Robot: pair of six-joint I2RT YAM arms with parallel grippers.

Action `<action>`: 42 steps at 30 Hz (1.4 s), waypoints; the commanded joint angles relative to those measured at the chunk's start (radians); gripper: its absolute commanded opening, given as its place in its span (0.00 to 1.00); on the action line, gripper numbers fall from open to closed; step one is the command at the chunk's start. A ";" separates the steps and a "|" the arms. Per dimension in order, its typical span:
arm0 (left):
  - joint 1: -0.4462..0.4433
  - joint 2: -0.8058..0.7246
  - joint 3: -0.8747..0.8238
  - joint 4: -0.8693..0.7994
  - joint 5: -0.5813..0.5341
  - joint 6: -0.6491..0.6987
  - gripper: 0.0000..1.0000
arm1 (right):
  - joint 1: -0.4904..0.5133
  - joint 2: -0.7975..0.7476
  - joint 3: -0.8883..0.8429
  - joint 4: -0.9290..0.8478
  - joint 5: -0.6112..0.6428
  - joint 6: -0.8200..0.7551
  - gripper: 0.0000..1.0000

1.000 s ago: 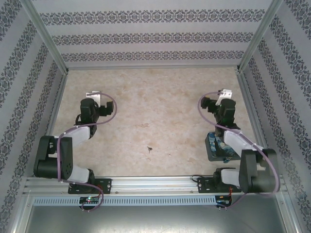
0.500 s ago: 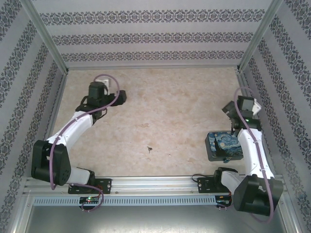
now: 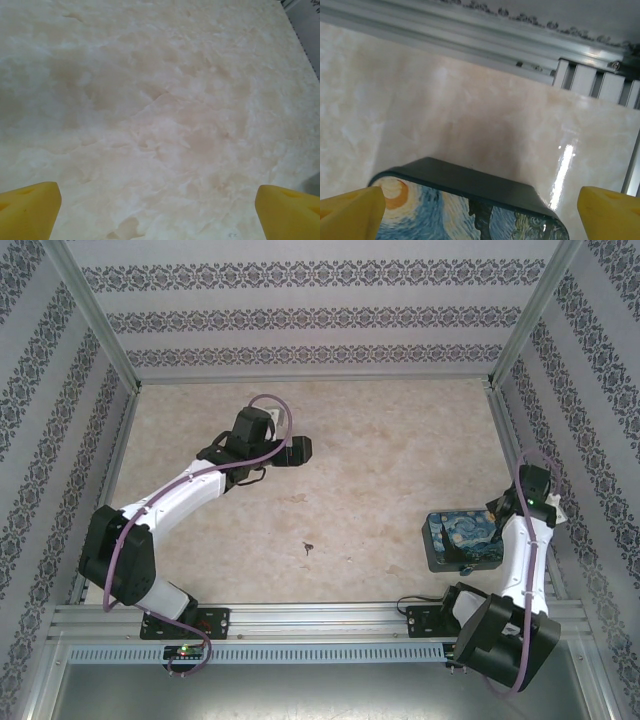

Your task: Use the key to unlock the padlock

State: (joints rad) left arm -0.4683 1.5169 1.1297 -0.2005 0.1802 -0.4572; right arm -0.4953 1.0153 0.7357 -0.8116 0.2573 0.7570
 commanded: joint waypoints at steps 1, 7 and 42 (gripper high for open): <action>-0.017 -0.004 0.035 -0.048 0.012 -0.031 1.00 | -0.003 0.018 -0.031 -0.009 -0.043 0.004 0.98; -0.029 -0.008 0.040 -0.053 0.027 -0.064 1.00 | 0.076 -0.006 -0.086 0.013 -0.110 0.052 0.98; -0.362 0.159 -0.064 0.202 0.121 -0.533 1.00 | 0.627 0.034 -0.060 0.242 -0.146 0.095 0.98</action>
State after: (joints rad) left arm -0.7986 1.6676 1.0924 -0.0925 0.2932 -0.8940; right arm 0.1493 1.0924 0.6491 -0.5354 0.0513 0.9344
